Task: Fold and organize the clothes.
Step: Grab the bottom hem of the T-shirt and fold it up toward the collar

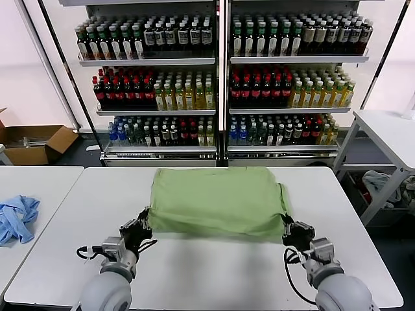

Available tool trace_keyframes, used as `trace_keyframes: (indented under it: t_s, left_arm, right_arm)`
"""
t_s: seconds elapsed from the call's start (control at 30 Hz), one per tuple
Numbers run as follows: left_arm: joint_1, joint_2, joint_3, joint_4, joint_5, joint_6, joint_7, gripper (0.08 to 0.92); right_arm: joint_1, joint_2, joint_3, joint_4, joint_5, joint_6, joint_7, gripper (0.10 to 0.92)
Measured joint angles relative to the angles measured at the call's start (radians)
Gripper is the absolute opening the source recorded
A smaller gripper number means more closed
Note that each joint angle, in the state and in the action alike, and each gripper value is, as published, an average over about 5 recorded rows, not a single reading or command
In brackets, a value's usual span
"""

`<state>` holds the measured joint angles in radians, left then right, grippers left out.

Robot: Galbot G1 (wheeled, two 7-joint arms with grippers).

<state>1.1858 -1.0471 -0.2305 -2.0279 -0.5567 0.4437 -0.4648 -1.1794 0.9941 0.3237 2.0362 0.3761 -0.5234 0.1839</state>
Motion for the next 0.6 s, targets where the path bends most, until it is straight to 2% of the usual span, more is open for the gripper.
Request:
trace_keyframes:
  t_s: [0.27,0.6]
  left_arm:
    - [-0.086,-0.005,0.019,0.074,0.004,0.037,0.009,0.085]
    - [-0.12,-0.013,0.026,0.138,0.017,0.071,0.027,0.093]
  right_arm:
    - [0.15,0.018,-0.07,-0.125,-0.023,0.019,-0.021,0.109]
    - [0.24,0.039,-0.134,-0.243,-0.055,0.034,-0.036,0.109]
